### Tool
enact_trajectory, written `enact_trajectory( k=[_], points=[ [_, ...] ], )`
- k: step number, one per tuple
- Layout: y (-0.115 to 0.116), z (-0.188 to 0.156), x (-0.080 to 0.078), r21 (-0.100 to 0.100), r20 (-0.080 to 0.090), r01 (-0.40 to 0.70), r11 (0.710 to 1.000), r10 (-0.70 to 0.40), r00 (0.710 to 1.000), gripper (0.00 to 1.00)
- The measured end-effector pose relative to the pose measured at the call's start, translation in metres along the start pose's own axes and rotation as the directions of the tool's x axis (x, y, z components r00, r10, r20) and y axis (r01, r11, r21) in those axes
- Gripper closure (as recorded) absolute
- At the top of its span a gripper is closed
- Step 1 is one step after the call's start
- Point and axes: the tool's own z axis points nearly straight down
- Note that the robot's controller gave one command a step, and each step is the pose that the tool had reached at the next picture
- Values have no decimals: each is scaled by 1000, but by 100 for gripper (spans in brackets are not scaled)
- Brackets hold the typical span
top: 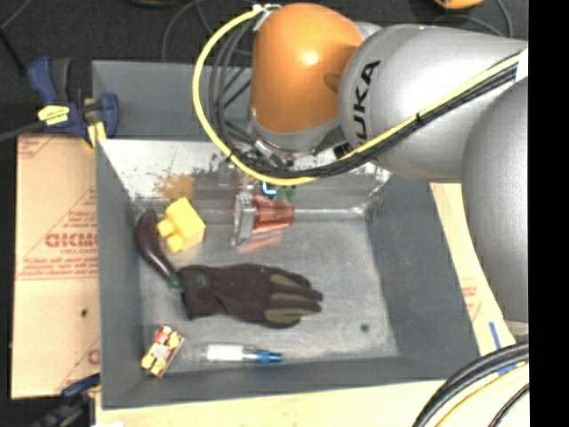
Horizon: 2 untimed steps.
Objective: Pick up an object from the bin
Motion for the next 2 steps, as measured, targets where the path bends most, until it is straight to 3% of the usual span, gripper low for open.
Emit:
enact_trajectory(
  k=[1, 2],
  points=[
    [-1, -6, -1, -1, 9, -3, 1000, 3, 1000, 0],
    [-23, 45, 2, 1, 10, 102, 995, -102, 995, 0]
  ],
)
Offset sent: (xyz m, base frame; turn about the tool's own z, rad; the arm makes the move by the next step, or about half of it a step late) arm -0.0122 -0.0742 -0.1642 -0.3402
